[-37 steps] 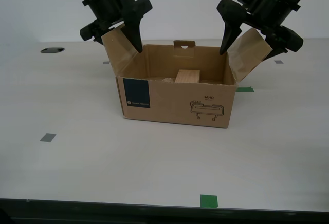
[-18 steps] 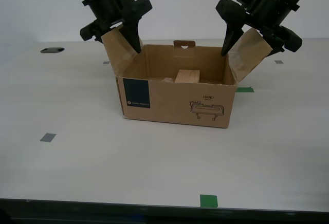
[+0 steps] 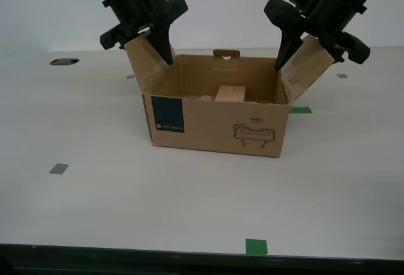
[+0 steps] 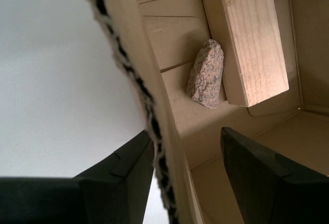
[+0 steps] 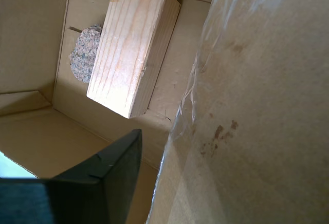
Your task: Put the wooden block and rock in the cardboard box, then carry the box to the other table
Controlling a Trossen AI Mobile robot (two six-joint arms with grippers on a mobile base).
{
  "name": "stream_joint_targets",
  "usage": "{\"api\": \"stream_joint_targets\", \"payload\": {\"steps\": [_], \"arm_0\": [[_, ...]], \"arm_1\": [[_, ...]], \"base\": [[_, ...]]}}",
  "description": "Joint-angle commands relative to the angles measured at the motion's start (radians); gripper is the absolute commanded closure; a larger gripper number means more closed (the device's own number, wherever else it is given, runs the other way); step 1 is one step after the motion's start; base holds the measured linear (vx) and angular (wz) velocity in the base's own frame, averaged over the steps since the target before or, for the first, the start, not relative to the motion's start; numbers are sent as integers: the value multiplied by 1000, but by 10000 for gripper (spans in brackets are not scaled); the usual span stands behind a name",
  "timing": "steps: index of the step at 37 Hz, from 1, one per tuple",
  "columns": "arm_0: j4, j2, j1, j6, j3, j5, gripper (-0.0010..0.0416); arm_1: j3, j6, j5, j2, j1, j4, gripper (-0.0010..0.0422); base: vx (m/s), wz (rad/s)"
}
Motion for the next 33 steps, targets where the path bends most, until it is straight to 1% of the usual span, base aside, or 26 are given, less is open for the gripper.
{"api": "stream_joint_targets", "payload": {"steps": [1, 4, 7, 10, 13, 15, 18, 20, 33], "arm_0": [[1, 1, 2, 2, 0, -4, 211], [1, 1, 3, 0, 0, -4, 242], [0, 1, 4, 1, 0, -4, 285], [0, 1, 6, 2, 0, -5, 340], [-2, 1, 8, 2, 0, -21, 413], [0, 1, 8, 1, 0, -34, 403], [0, 1, 9, 1, 0, -34, 411], [1, 1, 9, 1, 0, -34, 405], [7, 1, 9, 2, 0, -34, 406]], "arm_1": [[0, 0, 1, 0, -2, 2, 257], [-2, 0, 1, 0, -2, 11, 275], [-2, 1, 1, 0, -2, 19, 305], [-2, 1, 1, 0, -3, 32, 354], [-2, 0, 1, 0, -3, 34, 420], [-2, -4, 1, 0, -3, 34, 408], [-2, -4, 1, 0, -4, 38, 417], [-2, -4, 1, 0, -4, 41, 412], [-2, -5, 1, 0, -5, 43, 413]], "base": [[0, 0], [0, 0], [0, 0], [0, 0], [0, 0], [0, 0], [0, 0], [0, 0], [0, 0]]}}
